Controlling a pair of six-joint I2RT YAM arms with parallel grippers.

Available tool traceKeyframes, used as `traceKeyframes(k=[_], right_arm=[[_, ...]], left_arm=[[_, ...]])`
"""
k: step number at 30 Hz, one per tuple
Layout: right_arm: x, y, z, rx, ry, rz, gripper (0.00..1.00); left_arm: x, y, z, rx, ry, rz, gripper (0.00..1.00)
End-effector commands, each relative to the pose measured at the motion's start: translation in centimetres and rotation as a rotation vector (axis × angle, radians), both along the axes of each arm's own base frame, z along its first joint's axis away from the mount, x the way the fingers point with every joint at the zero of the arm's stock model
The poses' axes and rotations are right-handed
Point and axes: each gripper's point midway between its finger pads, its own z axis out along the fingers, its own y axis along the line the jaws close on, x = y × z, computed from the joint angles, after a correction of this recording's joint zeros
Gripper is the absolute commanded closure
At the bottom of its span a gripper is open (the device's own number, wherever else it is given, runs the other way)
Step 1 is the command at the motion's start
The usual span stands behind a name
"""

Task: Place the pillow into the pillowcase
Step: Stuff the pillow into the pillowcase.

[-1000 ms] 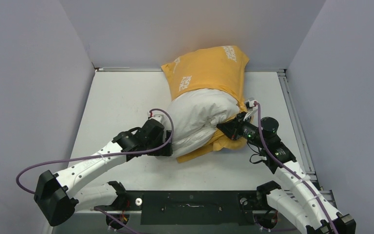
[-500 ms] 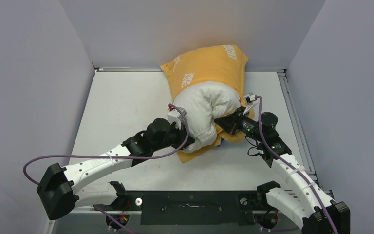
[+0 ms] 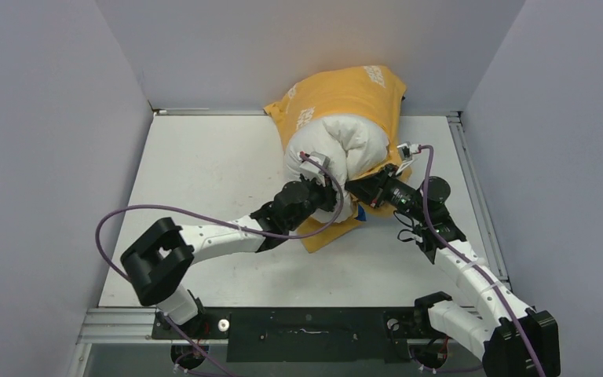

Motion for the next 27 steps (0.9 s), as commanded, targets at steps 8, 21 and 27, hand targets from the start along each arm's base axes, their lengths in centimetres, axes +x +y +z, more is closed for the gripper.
traceKeyframes(k=[8,21,27], right_arm=[[-15.5,3.5,11.9,0.201,-0.419,0.691,0.95],[-11.4,5.0,8.8,-0.008,-0.385,0.549,0.95],[-11.5,5.6,10.0,0.087,-0.405,0.589,0.95]], left_arm=[[8.4,-3.0,0.7,-0.172,-0.073,0.21,1.0],[5.8,1.7,9.6,-0.293,-0.255,0.197,1.0],[-0.6,1.1,14.6,-0.255,-0.359,0.009,1.0]])
